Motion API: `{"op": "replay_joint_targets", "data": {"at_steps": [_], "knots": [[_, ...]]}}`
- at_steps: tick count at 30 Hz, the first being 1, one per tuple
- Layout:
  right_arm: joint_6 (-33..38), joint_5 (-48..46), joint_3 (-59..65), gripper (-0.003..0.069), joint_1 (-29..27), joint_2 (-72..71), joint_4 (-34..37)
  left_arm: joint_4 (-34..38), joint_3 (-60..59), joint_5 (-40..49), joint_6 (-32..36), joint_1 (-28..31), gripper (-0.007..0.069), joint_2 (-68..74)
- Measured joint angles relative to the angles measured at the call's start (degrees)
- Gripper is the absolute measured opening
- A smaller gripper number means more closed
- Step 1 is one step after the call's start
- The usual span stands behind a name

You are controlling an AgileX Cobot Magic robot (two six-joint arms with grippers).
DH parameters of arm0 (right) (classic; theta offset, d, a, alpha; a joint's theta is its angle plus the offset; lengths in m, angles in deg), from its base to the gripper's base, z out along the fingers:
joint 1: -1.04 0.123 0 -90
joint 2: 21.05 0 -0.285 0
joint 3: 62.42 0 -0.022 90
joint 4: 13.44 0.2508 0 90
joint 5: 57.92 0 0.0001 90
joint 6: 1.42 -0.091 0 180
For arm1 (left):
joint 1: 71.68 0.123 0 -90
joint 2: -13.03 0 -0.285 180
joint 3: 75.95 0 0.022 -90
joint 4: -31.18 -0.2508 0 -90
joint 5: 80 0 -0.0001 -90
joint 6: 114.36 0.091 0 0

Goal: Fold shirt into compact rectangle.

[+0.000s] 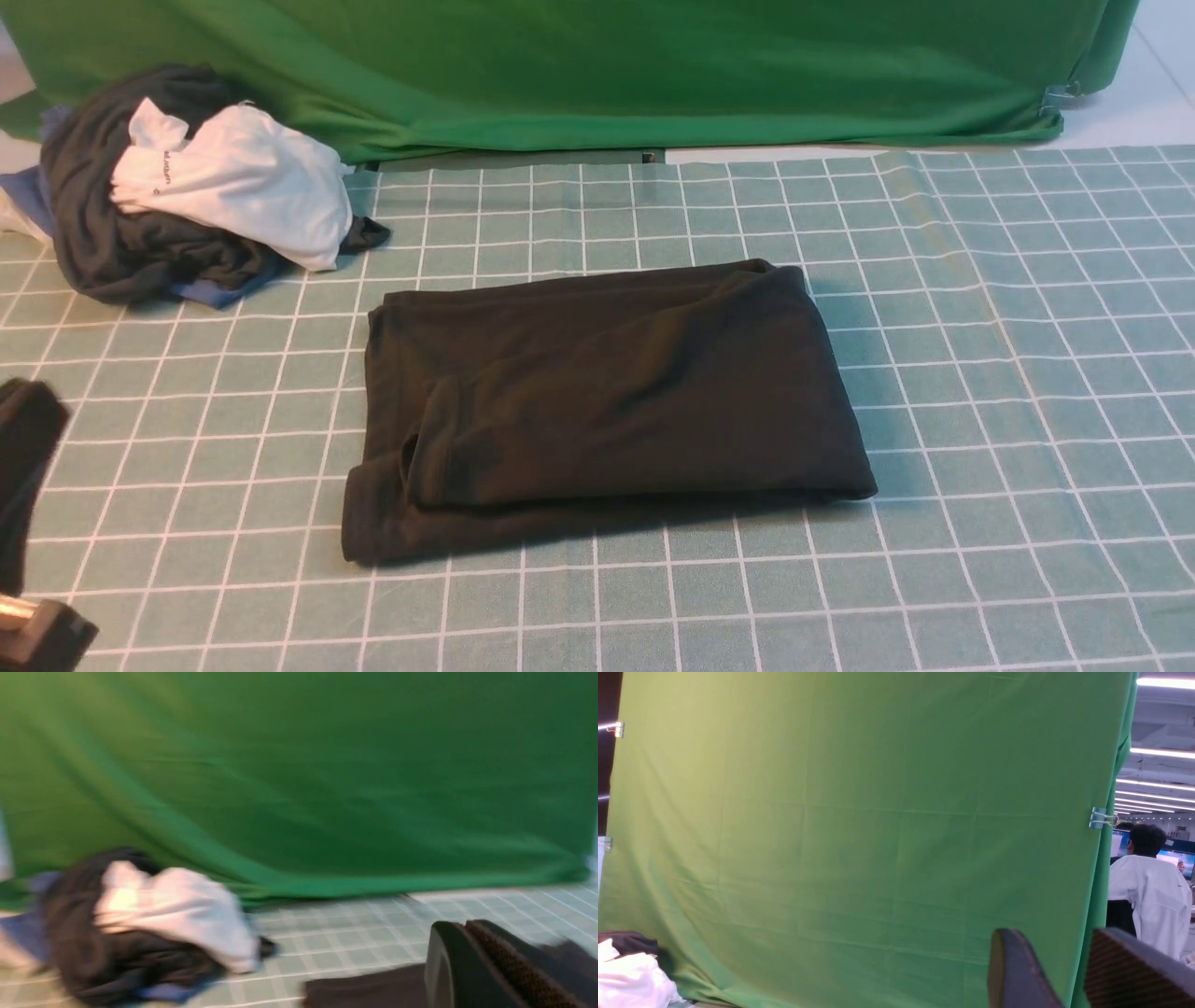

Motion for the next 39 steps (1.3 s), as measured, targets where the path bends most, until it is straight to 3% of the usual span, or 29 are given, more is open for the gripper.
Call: {"op": "replay_joint_targets", "data": {"at_steps": [7, 15, 39], "knots": [[0.0, 0.0, 0.0, 0.0238, 0.0, 0.0, 0.0, 0.19, -9.09, 2.13, 0.07, 8.05, 0.0015, -8.54], [0.0, 0.06, 0.0, 0.0238, 0.0, 0.0, 0.0, -2.31, -9.16, 11.9, 0.25, 8.21, 0.0015, -8.82], [-0.19, 0.0, 0.0, 0.0238, 0.0, 0.0, 0.0, -1.67, -9.16, 12.28, 0.25, 8.21, 0.0016, -8.82]]}}
